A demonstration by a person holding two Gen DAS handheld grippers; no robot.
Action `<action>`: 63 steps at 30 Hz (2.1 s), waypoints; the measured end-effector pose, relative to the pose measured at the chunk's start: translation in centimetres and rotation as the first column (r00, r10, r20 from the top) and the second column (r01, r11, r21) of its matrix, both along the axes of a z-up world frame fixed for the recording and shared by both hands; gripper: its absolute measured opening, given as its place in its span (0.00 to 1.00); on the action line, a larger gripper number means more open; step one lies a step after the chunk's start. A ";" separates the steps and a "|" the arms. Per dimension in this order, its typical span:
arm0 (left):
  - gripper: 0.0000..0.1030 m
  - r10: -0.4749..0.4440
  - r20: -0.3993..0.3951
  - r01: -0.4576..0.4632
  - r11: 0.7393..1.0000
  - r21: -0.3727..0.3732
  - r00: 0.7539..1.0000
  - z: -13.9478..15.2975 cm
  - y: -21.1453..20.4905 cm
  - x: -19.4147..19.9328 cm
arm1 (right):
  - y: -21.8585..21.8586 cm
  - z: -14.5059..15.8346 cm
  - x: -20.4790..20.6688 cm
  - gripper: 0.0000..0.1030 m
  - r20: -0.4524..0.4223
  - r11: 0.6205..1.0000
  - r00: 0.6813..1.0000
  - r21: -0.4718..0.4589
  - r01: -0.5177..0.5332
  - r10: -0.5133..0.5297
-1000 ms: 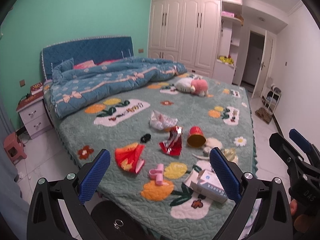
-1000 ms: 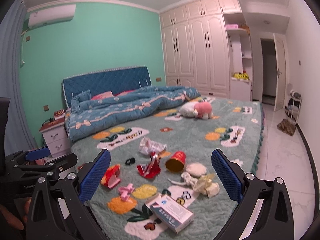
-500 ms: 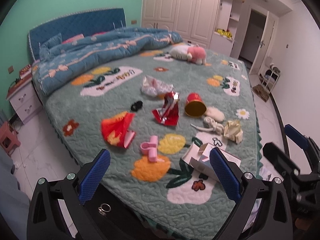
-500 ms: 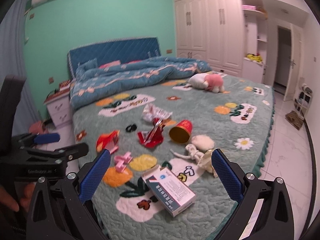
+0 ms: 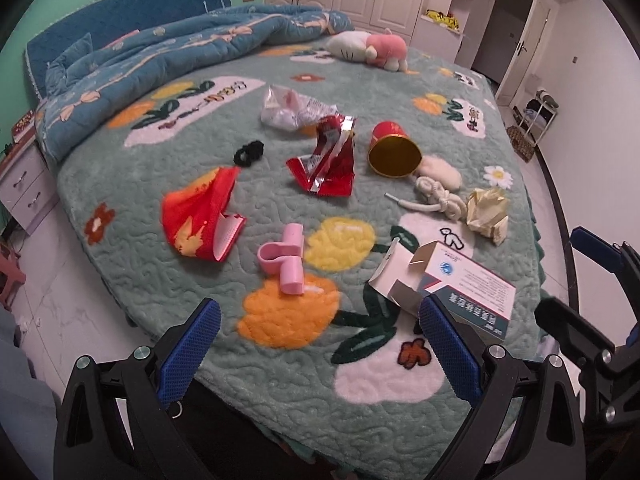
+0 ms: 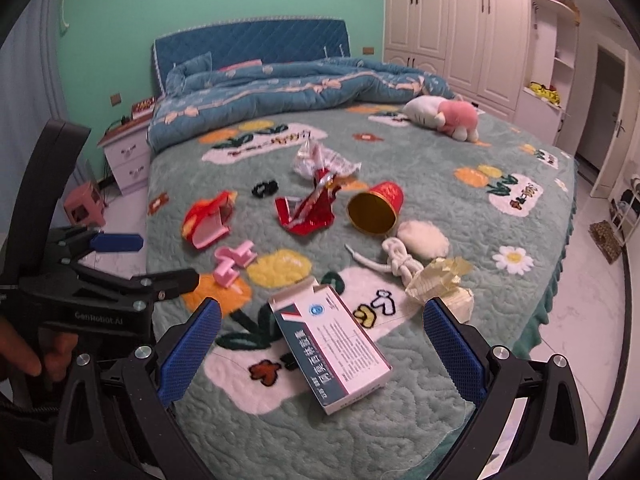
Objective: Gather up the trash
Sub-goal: 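Grasp the pink plastic clip with the left gripper while the right gripper approaches the white medicine box, then grasp the white medicine box with the right gripper and lift it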
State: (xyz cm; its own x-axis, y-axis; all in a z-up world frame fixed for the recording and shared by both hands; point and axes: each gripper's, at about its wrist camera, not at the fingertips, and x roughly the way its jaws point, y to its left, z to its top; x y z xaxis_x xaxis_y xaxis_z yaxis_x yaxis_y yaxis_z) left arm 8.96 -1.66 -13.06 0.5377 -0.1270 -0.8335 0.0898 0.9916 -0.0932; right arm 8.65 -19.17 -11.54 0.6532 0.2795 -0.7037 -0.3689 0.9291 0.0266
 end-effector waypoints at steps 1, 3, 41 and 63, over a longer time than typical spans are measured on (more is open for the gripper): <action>0.95 -0.002 -0.007 0.002 1.000 -0.001 1.000 -0.4 0.0 0.4 | 0.1 -0.3 0.1 0.96 -0.007 1.000 1.000 -0.006 -0.002 0.002; 0.95 -0.002 -0.021 0.002 1.000 -0.009 1.000 -1.1 0.3 1.2 | 0.1 -0.5 0.2 0.96 -0.016 1.000 1.000 -0.002 -0.002 0.002; 0.84 0.033 -0.175 -0.040 0.998 -0.037 0.984 -9.2 2.8 9.1 | 5.4 -2.2 8.3 0.96 -0.078 0.993 0.994 0.095 -0.064 0.071; 0.43 0.018 -0.116 -0.009 0.997 0.080 0.993 -8.4 2.5 7.9 | 5.5 -3.2 8.5 0.96 -0.094 0.994 0.993 0.091 -0.060 0.069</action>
State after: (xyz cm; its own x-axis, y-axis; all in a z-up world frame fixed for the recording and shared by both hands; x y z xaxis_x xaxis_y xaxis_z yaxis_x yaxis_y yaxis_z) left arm 16.87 0.84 -21.50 0.4377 -0.0518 -0.8976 0.0698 0.9973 -0.0235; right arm 17.14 -13.70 -14.72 0.5621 0.3826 -0.7333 -0.4197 0.8959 0.1457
